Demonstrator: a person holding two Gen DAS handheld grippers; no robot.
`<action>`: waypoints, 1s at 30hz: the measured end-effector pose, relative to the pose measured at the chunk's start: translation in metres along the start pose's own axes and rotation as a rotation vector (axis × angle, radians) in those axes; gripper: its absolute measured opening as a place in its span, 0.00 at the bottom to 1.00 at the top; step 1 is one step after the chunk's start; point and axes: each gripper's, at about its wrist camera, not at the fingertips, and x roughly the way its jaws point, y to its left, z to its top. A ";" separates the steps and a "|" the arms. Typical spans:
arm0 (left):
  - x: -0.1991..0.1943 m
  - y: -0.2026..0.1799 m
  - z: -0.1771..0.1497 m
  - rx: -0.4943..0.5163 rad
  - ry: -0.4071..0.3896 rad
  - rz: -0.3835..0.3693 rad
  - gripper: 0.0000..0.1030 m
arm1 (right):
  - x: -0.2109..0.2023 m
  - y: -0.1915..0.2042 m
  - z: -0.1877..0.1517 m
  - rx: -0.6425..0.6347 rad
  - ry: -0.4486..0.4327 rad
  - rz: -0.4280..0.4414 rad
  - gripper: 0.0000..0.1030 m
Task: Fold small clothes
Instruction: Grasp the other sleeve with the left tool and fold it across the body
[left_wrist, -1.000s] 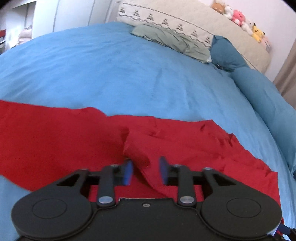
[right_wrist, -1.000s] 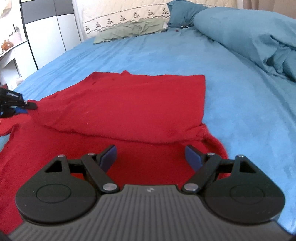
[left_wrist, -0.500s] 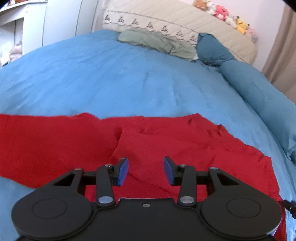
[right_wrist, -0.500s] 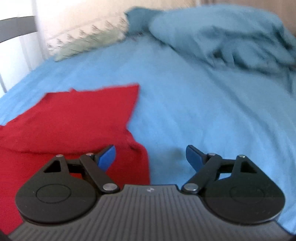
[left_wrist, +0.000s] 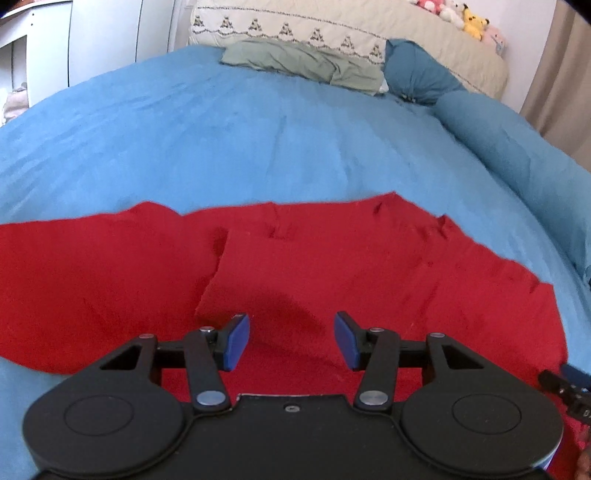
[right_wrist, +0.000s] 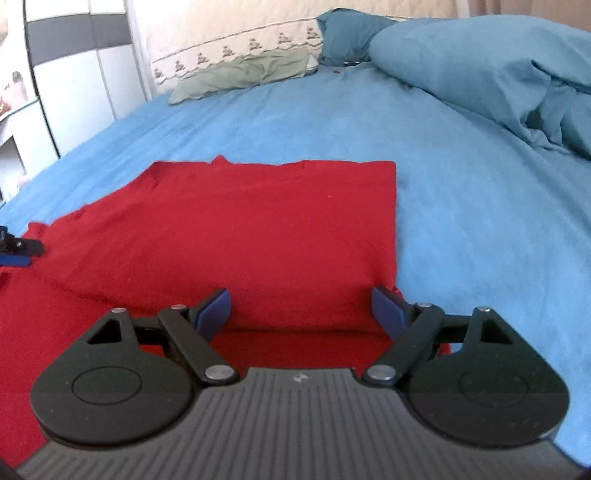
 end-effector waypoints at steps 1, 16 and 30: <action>0.002 0.001 -0.002 0.001 0.010 0.004 0.55 | -0.003 0.004 -0.002 -0.018 0.003 -0.004 0.96; -0.127 0.044 -0.008 -0.039 -0.113 0.068 0.77 | -0.066 0.067 0.032 -0.147 -0.004 0.029 1.00; -0.174 0.220 -0.019 -0.371 -0.204 0.237 1.00 | -0.067 0.196 0.038 -0.182 0.087 0.135 1.00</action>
